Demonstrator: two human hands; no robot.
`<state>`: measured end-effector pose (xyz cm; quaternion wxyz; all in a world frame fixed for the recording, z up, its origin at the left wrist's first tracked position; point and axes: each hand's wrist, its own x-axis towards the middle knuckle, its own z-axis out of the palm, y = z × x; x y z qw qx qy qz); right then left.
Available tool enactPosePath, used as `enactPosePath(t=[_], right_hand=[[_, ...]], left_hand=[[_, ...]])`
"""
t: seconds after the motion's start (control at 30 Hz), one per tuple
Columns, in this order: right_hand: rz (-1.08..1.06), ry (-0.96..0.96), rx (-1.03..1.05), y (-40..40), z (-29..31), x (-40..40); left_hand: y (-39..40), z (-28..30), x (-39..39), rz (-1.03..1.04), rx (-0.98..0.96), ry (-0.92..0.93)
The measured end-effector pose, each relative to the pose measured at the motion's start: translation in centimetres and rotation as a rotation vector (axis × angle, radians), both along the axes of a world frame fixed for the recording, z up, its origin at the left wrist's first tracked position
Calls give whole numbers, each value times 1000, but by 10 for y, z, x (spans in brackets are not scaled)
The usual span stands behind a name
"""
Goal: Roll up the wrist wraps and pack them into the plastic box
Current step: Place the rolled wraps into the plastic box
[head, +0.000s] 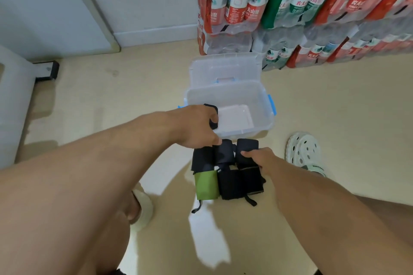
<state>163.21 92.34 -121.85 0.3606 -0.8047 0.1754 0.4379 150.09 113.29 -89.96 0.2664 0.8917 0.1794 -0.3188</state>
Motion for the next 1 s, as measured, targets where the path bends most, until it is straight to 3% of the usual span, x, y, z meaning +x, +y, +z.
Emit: enactPosePath(t=[0.13, 0.27, 0.4, 0.5, 0.67, 0.87, 1.0], right_hand=[[-29, -99, -23, 11, 34, -16], [-21, -348, 20, -1, 48, -30], [269, -687, 3, -20, 71, -50], [489, -806, 56, -20, 93, -68], [492, -949, 303, 13, 120, -89], [206, -826, 322, 89, 142, -57], [251, -778, 128, 102, 129, -9]], left_hand=[[-4, 0, 3, -9, -22, -2], [-2, 6, 2, -14, 6, -19], [1, 13, -7, -14, 16, -26], [5, 19, -15, -5, 22, -32], [15, 20, -24, 52, 22, -41], [23, 17, -27, 148, 9, -56], [24, 12, -24, 188, 40, -71]])
